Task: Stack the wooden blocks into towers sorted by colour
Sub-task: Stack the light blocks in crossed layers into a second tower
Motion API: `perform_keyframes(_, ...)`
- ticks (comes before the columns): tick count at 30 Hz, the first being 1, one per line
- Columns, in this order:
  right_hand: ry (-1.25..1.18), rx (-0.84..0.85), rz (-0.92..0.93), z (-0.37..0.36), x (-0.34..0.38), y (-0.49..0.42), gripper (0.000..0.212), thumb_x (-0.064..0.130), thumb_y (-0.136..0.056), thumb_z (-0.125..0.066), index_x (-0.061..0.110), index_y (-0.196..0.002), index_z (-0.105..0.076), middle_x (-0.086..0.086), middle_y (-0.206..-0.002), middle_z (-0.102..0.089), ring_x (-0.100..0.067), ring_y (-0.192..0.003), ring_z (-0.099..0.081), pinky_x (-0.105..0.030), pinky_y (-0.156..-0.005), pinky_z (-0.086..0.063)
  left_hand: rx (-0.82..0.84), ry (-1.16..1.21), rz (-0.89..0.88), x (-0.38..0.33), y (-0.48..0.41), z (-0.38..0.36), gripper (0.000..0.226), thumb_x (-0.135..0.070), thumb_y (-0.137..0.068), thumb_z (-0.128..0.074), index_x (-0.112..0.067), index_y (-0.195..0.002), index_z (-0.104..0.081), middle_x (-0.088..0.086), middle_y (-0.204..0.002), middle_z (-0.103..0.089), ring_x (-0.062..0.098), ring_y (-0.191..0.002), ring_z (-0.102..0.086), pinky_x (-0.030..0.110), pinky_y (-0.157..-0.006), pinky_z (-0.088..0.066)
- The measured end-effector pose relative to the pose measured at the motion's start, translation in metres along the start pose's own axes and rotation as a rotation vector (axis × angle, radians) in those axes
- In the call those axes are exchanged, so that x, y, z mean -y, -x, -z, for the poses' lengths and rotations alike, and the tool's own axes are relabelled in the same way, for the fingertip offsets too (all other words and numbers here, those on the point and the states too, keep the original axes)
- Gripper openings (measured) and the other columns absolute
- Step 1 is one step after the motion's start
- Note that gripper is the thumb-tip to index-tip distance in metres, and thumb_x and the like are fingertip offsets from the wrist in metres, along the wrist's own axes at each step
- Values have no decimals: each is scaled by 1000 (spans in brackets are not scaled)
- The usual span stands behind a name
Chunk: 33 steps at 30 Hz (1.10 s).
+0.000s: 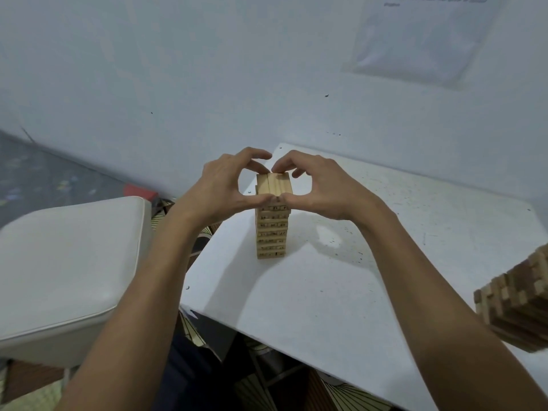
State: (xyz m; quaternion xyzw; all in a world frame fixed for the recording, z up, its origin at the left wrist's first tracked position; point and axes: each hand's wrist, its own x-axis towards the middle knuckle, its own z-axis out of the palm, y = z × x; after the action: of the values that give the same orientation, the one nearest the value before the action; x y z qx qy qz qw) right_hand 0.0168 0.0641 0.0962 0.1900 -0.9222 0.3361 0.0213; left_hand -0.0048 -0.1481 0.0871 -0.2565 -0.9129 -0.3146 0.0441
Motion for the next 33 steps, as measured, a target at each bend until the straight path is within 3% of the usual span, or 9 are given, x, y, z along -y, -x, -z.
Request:
perform_keyframes(5, -6, 10, 0, -1, -4, -2, 37, 26, -84, -71, 29, -118, -57, 19, -115, -59, -9, -107, -52, -16, -84, -40, 13, 11, 22, 3, -3, -4, 62, -45, -80, -75, -39, -133, -45, -27, -115, -57, 12, -125, -45, 46, -108, -34)
perform_keyframes(13, -16, 18, -11, -6, -9, -4, 38, 34, -84, -72, 35, -118, -56, 19, -120, -59, -11, -109, -54, -39, -95, -47, 26, 24, 17, 7, -5, -7, 64, -53, -78, -75, -42, -133, -45, -25, -120, -59, 13, -124, -48, 47, -107, -37)
perform_keyframes(16, -28, -16, -29, -12, -14, 0, 47, 45, -84, -69, 38, -127, -52, 18, -134, -53, -10, -119, -50, -42, -102, -45, 2, 66, 15, 11, -2, -10, 70, -61, -75, -73, -38, -136, -46, -19, -131, -58, 6, -125, -50, 36, -104, -41)
perform_keyframes(19, -212, -125, -73, -24, -15, 7, 54, 43, -92, -60, 33, -142, -44, 15, -148, -44, -7, -135, -41, -39, -113, -36, -90, 231, 64, 14, 6, -19, 69, -68, -80, -59, -34, -139, -47, -18, -137, -53, -3, -125, -48, 24, -102, -39)
perform_keyframes(22, -505, -240, -205, -45, -9, 12, 59, 56, -99, -41, 33, -152, -30, 13, -158, -32, -6, -144, -30, -32, -119, -24, -279, 477, 187, 4, 13, -41, 56, -58, -97, -42, -29, -145, -43, -13, -146, -47, -1, -133, -42, 25, -108, -35)
perform_keyframes(27, -754, -310, -299, -76, 0, 10, 90, 82, -80, -24, 32, -155, -20, 18, -161, -21, 4, -146, -17, -37, -124, -13, -384, 750, 336, -21, 16, -80, 72, -63, -93, -17, -27, -155, -22, -13, -158, -28, -2, -144, -22, 33, -123, -14)
perform_keyframes(30, -816, -327, -310, -82, 4, 9, 94, 85, -77, -23, 32, -155, -18, 19, -161, -19, 6, -146, -16, -36, -124, -11, -410, 801, 363, -29, 16, -87, 66, -60, -98, -12, -29, -156, -17, -16, -160, -22, -7, -144, -15, 20, -120, -10)
perform_keyframes(33, -828, -309, -289, -83, 7, 12, 86, 82, -86, -19, 32, -156, -17, 22, -159, -21, 11, -140, -22, -28, -121, -17, -388, 785, 371, -33, 15, -88, 56, -50, -104, -11, -29, -156, -16, -18, -160, -20, -18, -136, -13, -8, -98, -10)
